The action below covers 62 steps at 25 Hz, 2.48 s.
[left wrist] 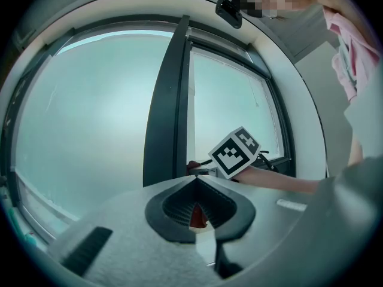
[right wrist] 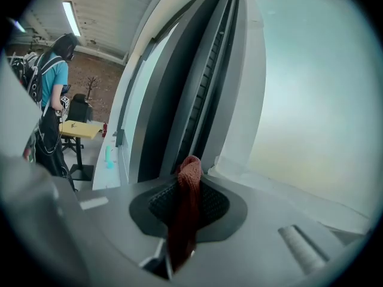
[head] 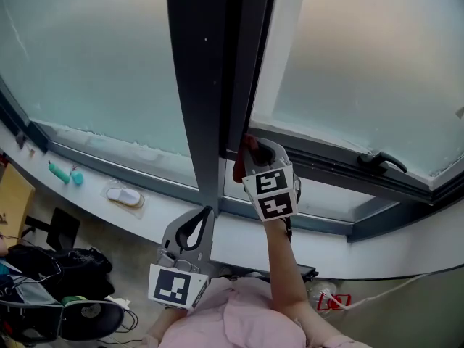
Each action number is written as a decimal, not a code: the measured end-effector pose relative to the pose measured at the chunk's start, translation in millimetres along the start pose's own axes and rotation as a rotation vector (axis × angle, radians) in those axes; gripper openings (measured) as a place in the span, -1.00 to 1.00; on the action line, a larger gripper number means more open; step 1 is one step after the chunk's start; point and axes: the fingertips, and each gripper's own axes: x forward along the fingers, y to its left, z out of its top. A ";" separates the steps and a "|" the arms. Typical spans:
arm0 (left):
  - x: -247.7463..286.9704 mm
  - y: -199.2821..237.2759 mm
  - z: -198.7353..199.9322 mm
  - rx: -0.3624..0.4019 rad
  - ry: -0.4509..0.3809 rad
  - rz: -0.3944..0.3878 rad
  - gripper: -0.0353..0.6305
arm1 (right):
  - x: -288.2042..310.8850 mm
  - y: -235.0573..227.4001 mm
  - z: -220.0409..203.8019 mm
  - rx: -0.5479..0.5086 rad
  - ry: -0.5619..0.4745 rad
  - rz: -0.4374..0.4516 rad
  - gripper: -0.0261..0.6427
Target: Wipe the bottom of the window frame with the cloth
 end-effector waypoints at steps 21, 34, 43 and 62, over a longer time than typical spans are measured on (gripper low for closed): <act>4.0 -9.9 -3.5 0.000 0.010 -0.027 -0.90 | -21.1 -29.7 -17.0 0.035 0.038 -0.038 -0.78; 9.6 -20.5 -3.9 0.002 0.011 -0.049 -0.90 | -36.7 -51.5 -27.9 0.061 0.037 -0.070 -0.77; 14.7 -33.5 -4.4 0.010 0.012 -0.084 -0.90 | -49.5 -67.2 -37.1 0.079 0.026 -0.092 -0.77; 28.3 -57.4 15.8 0.016 -0.072 -0.138 -0.90 | -74.1 -92.3 -54.7 0.111 0.033 -0.104 -0.77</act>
